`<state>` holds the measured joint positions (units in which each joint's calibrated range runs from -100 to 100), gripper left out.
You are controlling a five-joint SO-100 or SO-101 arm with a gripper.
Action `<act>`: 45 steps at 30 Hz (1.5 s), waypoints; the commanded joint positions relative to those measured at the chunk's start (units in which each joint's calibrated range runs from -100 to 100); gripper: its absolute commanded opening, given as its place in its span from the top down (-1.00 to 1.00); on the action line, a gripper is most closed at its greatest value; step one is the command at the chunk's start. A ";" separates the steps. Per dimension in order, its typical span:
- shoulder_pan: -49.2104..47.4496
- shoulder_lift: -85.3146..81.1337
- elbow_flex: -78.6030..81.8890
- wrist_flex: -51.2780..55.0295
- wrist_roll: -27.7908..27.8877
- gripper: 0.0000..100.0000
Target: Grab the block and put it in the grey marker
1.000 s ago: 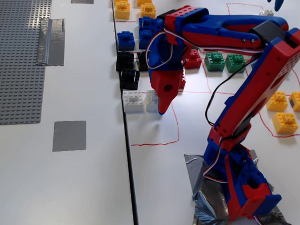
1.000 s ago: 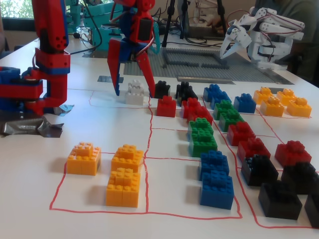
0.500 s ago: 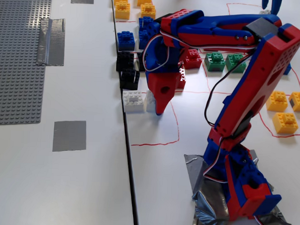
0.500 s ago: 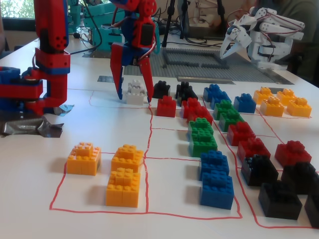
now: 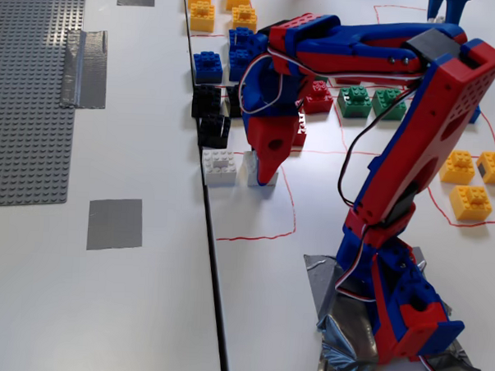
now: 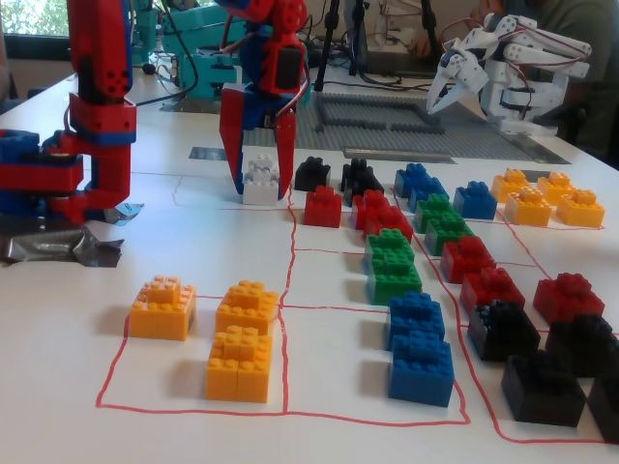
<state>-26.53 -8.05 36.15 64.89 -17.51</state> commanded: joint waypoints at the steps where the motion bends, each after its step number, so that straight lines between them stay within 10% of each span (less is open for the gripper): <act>1: 1.80 -3.50 -6.72 3.55 1.86 1.00; 19: 2.88 -8.61 -29.61 22.29 16.56 1.00; 45: -29.70 14.98 -55.77 24.97 29.94 1.00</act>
<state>-55.58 8.30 -14.17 90.94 11.60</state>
